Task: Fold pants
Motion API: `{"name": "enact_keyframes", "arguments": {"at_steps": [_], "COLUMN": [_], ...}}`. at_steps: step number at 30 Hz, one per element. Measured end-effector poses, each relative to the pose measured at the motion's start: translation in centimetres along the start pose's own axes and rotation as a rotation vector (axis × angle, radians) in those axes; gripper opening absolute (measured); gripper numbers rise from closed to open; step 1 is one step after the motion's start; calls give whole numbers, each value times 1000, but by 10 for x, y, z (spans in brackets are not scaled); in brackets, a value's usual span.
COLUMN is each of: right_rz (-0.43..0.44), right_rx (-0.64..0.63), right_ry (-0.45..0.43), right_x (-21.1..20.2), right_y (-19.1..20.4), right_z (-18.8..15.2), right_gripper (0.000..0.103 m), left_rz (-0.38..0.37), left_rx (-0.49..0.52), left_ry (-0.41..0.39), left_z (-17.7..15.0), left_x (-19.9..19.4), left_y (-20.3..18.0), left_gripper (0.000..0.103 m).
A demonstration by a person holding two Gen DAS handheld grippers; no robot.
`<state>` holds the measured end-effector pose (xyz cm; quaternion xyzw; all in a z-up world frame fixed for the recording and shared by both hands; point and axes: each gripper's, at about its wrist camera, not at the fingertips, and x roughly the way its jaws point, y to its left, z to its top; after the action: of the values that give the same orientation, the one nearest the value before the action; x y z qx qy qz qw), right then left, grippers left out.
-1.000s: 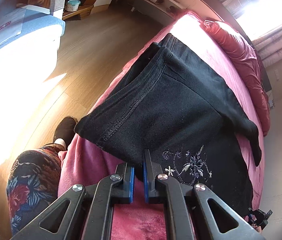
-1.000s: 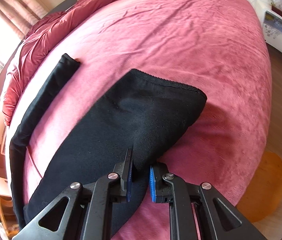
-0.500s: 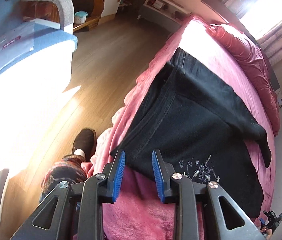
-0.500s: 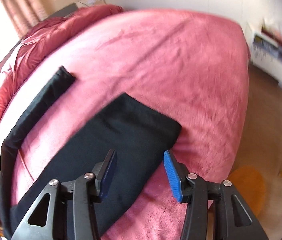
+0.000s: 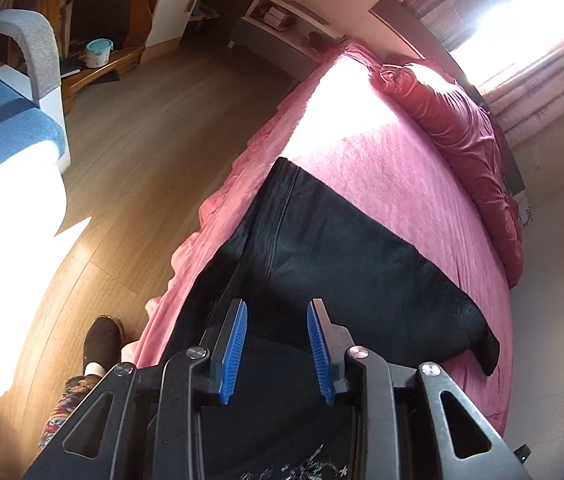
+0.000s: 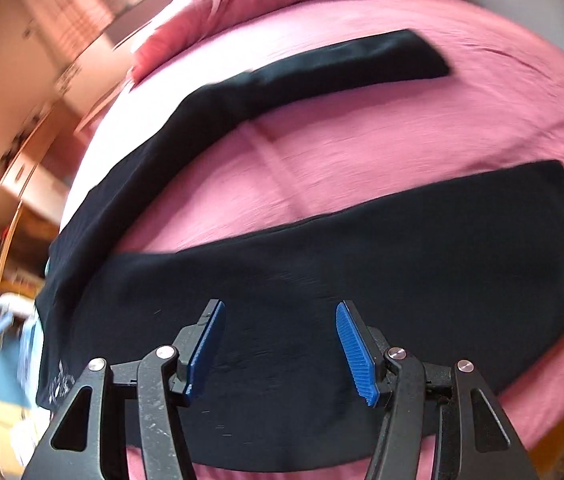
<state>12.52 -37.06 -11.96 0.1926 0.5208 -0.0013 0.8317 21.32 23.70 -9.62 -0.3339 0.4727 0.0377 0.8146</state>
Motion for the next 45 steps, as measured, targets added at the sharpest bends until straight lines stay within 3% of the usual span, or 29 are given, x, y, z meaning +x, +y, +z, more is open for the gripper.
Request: {"name": "enact_keyframes", "arguments": {"at_steps": [7, 15, 21, 24, 28, 30, 33, 40, 45], "right_rz": [44, 23, -8, -16, -26, -26, -29, -25, 35], "right_rx": [-82, -24, 6, 30, 28, 28, 22, 17, 40], "right_ry": [70, 103, 127, 141, 146, 146, 146, 108, 63], "right_x": [31, 40, 45, 48, 49, 48, 49, 41, 32], "right_y": [52, 53, 47, 43, 45, 45, 47, 49, 54], "right_z": [-5, 2, 2, -1, -5, -5, -2, 10, 35], "right_gripper": [59, 60, 60, 60, 60, 60, 60, 60, 60], "left_rz": [0, 31, 100, 145, 213, 186, 126, -168, -344], "left_rx": [-86, -172, -120, -92, 33, 62, 83, 131, 231], "left_ry": [54, 94, 108, 140, 137, 98, 9, -157, -183], "left_z": [62, 108, 127, 131, 125, 120, 111, 76, 32], "left_x": [60, 124, 160, 176, 182, 173, 143, 36, -27], "left_y": [-11, -12, -26, -32, -47, -52, -57, -69, -71], "left_gripper": [36, 47, 50, 48, 17, 11, 10, 9, 9]}}
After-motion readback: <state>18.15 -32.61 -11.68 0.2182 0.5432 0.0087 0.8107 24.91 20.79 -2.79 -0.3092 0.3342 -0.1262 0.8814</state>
